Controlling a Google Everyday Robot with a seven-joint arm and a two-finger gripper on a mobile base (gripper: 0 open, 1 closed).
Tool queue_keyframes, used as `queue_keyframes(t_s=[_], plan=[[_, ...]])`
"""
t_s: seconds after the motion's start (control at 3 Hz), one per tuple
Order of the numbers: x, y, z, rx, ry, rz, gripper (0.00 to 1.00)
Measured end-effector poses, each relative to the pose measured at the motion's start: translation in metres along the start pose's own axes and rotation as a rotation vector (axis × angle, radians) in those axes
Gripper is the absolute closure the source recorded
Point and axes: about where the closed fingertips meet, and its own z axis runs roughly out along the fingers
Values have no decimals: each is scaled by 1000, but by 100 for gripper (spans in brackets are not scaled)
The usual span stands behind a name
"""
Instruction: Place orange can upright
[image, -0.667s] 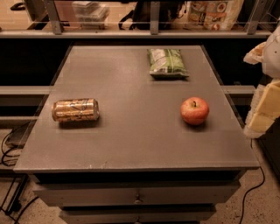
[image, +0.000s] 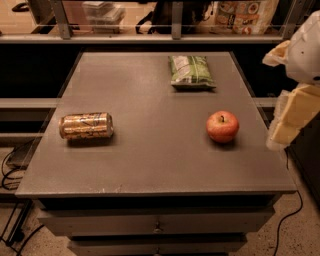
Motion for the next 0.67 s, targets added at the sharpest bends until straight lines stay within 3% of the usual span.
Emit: queue_keyframes(t_s=[0.33,0.67], plan=[[-77,-7,2,-19,-199,-151,0],[-109,-6,-4,-14,-287,-222,0]])
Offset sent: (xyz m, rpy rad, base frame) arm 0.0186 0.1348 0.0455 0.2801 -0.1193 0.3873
